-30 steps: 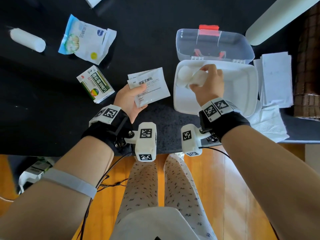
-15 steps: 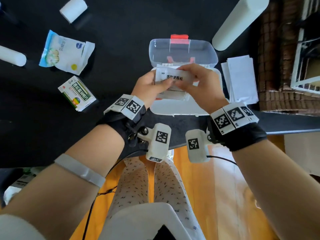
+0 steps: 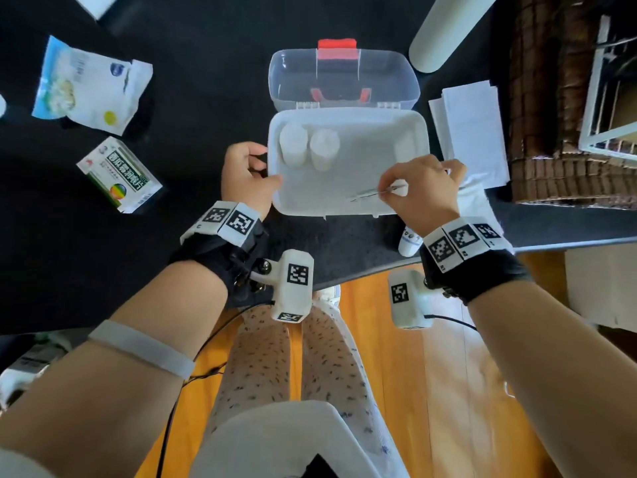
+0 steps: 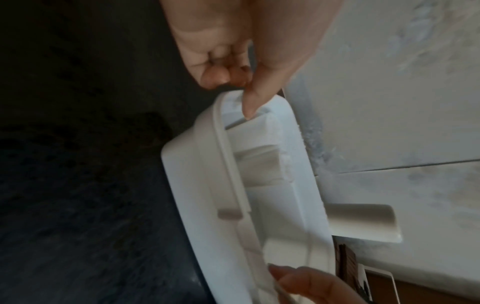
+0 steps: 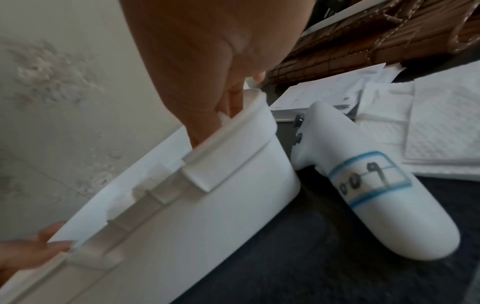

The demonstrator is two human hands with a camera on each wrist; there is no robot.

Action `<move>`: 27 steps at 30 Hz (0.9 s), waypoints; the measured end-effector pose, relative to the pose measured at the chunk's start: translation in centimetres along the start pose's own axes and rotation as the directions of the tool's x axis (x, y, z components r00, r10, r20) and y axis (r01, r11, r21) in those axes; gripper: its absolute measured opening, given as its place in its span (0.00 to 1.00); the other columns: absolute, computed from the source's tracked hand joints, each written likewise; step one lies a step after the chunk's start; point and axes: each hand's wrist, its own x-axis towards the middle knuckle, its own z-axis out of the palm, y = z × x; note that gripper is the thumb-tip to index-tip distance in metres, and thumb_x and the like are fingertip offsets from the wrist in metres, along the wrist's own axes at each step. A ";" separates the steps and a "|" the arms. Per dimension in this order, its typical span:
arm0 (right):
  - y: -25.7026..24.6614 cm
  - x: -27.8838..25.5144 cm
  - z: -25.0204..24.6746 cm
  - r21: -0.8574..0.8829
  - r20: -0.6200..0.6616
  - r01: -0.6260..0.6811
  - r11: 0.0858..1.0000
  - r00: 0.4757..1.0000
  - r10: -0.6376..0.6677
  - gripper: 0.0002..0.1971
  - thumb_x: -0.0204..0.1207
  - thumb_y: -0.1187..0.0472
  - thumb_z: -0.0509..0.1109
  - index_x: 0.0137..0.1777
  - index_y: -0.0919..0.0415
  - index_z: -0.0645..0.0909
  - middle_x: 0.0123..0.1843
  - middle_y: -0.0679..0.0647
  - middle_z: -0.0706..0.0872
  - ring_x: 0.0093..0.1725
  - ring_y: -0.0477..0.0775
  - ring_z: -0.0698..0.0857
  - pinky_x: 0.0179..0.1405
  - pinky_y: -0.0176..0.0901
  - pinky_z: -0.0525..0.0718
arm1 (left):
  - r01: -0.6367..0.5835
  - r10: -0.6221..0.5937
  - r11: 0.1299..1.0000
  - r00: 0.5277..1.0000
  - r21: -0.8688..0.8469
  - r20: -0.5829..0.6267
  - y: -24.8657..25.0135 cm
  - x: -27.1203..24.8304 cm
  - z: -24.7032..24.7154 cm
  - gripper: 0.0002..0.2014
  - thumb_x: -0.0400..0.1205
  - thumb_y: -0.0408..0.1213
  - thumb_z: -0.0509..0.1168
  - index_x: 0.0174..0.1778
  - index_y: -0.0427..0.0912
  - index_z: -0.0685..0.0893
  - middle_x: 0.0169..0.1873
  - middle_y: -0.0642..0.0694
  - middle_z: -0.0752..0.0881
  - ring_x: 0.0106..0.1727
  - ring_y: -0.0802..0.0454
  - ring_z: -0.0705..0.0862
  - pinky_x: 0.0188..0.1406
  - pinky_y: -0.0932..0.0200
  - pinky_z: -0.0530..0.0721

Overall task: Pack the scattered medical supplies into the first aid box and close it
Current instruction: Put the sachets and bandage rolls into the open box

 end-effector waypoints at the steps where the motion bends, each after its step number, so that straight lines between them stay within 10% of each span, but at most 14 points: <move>1: 0.1 -0.1 0.2 -0.004 0.008 -0.007 1.000 1.000 0.007 0.05 0.72 0.60 0.70 0.42 0.50 0.86 0.41 0.44 0.79 0.66 0.51 0.75 0.67 0.47 0.49 | 0.029 -0.029 0.999 1.000 -0.022 0.000 -0.4 0.0 0.0 0.19 0.69 0.23 0.68 0.51 0.46 0.73 0.36 0.55 0.73 0.35 0.59 0.74 0.41 0.59 0.76; 4: 0.3 0.2 0.4 -0.061 0.061 -0.024 0.998 0.998 0.028 0.11 0.71 0.66 0.66 0.42 0.49 0.87 0.58 0.56 0.82 0.67 0.52 0.74 0.74 0.52 0.45 | 0.096 -0.094 0.991 0.995 -0.088 0.021 -0.6 -0.1 0.1 0.17 0.70 0.26 0.67 0.50 0.48 0.74 0.39 0.51 0.77 0.41 0.55 0.79 0.49 0.49 0.82; 11: -0.2 1.0 0.2 -0.182 0.135 0.030 0.983 0.991 -0.005 0.12 0.77 0.61 0.64 0.48 0.44 0.88 0.54 0.47 0.89 0.63 0.54 0.77 0.75 0.58 0.50 | 0.181 -0.170 0.962 0.983 -0.206 0.067 -0.4 -0.2 0.1 0.16 0.69 0.28 0.66 0.42 0.56 0.76 0.42 0.50 0.78 0.50 0.48 0.81 0.57 0.39 0.84; 17: -0.3 0.4 -0.4 -0.217 0.196 -0.013 0.976 0.979 0.057 0.18 0.77 0.64 0.58 0.48 0.43 0.88 0.53 0.50 0.89 0.57 0.55 0.81 0.78 0.56 0.50 | 0.197 -0.187 0.942 0.980 -0.273 0.063 -0.5 -0.1 0.1 0.14 0.74 0.26 0.67 0.48 0.49 0.76 0.33 0.52 0.72 0.34 0.58 0.75 0.28 0.66 0.75; 27: -1.0 -0.1 -0.2 -0.180 0.253 -0.043 0.983 0.963 0.089 0.23 0.76 0.67 0.51 0.49 0.46 0.87 0.56 0.47 0.86 0.58 0.55 0.81 0.76 0.56 0.51 | 0.238 -0.229 0.933 0.971 -0.269 0.064 -0.1 -0.2 0.1 0.14 0.76 0.26 0.66 0.54 0.45 0.76 0.33 0.52 0.72 0.34 0.59 0.74 0.23 0.70 0.74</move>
